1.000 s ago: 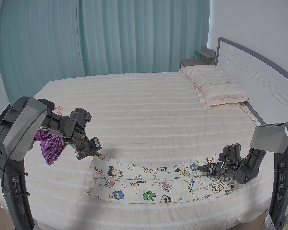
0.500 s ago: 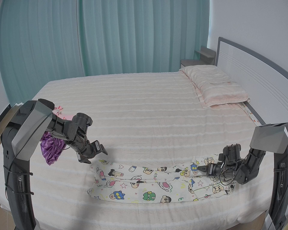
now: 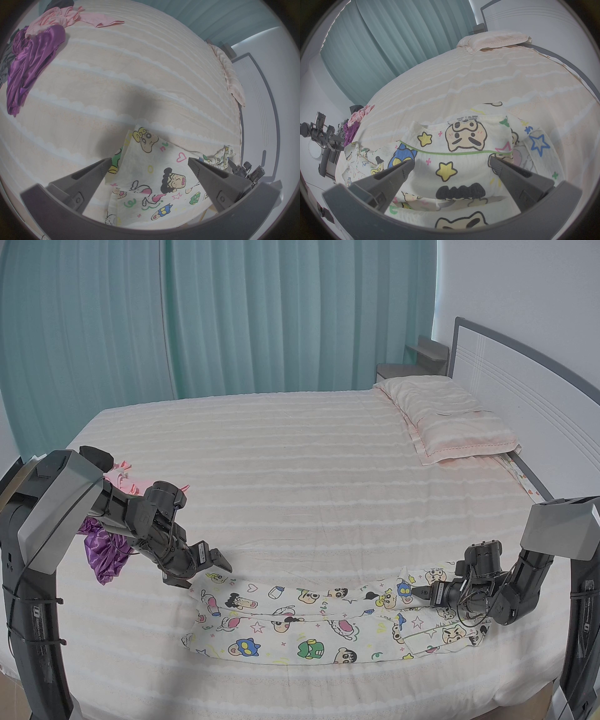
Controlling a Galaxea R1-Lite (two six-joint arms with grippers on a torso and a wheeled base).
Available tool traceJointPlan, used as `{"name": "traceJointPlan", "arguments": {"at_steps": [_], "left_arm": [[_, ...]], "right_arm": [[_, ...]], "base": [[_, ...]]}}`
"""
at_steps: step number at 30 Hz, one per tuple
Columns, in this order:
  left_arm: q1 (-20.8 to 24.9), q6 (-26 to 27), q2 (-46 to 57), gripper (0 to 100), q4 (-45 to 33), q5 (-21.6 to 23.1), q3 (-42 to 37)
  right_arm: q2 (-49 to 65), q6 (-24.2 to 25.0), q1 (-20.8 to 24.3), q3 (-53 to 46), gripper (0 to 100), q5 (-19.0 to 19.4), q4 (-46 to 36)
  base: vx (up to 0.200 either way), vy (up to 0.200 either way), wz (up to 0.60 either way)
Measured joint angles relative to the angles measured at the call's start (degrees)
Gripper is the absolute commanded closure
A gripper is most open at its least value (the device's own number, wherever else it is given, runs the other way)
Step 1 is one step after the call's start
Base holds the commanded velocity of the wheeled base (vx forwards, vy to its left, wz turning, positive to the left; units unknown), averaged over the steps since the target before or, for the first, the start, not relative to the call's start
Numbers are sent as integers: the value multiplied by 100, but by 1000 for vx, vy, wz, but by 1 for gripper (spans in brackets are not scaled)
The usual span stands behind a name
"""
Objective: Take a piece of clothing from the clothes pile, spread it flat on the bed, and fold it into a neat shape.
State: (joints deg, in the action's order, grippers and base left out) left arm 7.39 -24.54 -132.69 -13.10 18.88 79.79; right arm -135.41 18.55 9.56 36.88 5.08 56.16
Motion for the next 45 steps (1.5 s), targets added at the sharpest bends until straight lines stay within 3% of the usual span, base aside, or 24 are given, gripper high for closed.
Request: {"name": "traceJointPlan", "arguments": {"at_steps": [1, 6, 21, 28, 34, 45], "left_arm": [[0, 29, 1, 100, 104, 9, -66], [-9, 62, 11, 100, 552, 77, -339], [-37, -33, 111, 100, 761, -202, -418], [-20, -725, 312, 100, 1491, -227, -466], [-1, -797, 371, 100, 2027, -305, -580], [2, -775, 329, 100, 4146, -411, -1356]], "right_arm": [[0, 0, 0, 0, 0, 0, 0], [0, 0, 0, 2, 0, 0, -2], [-1, 0, 0, 5, 0, 0, -2], [-6, -2, 0, 9, 0, 0, -2], [-11, -2, 0, 11, 0, 0, -5], [-11, -2, 0, 20, 0, -2, -11]], "base": [[0, 0, 0], [0, 0, 0], [0, 0, 0], [0, 0, 0], [0, 0, 0], [0, 0, 0]]}}
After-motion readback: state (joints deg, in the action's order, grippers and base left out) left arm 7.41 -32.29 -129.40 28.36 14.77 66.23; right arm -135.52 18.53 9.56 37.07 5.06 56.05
